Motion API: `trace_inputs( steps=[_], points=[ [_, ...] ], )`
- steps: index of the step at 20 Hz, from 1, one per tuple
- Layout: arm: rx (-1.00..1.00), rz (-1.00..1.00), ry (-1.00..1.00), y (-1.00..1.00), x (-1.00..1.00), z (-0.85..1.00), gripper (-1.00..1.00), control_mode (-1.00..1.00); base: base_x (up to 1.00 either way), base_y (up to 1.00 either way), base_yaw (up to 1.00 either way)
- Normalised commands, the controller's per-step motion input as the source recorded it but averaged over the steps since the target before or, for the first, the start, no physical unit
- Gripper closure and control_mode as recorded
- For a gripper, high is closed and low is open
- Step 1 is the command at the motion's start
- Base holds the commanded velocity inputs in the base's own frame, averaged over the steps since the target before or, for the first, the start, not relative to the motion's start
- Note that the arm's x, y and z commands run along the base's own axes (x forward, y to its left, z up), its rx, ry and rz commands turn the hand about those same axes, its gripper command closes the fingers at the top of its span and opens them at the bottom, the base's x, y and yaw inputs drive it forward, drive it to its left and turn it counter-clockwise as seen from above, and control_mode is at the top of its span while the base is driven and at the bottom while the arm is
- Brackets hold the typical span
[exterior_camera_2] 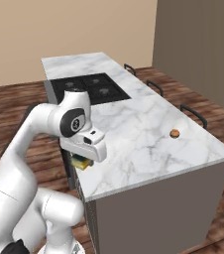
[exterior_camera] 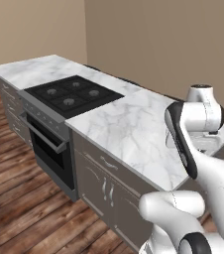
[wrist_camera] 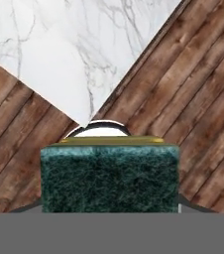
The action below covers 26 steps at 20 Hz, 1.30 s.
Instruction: Place the sponge inside the microwave to prepare for sanitizing.
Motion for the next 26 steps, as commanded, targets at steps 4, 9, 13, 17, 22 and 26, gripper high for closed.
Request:
trace_inputs(
  steps=[4, 9, 13, 17, 22, 26],
  points=[
    [0.00, 0.21, -0.01, 0.16, -0.33, -0.08, 1.00, -1.00, 0.00, 0.00, 0.00],
    [0.00, 0.11, 0.00, 0.06, -0.18, -0.06, 1.00, -1.00, 0.00, 0.00, 0.00],
    [0.00, 0.00, 0.00, 0.00, 0.00, 0.00, 1.00, -1.00, 0.00, 0.00, 0.00],
    [0.00, 0.00, 0.00, 0.00, 0.00, 0.00, 1.00, 1.00, 0.00, 0.00, 0.00],
    [0.00, 0.00, 0.00, 0.00, 0.00, 0.00, 1.00, 1.00, -0.18, -0.05, -0.17],
    [0.00, 0.00, 0.00, 0.00, 0.00, 0.00, 1.00, 1.00, -0.28, -0.15, -0.38]
  ],
)
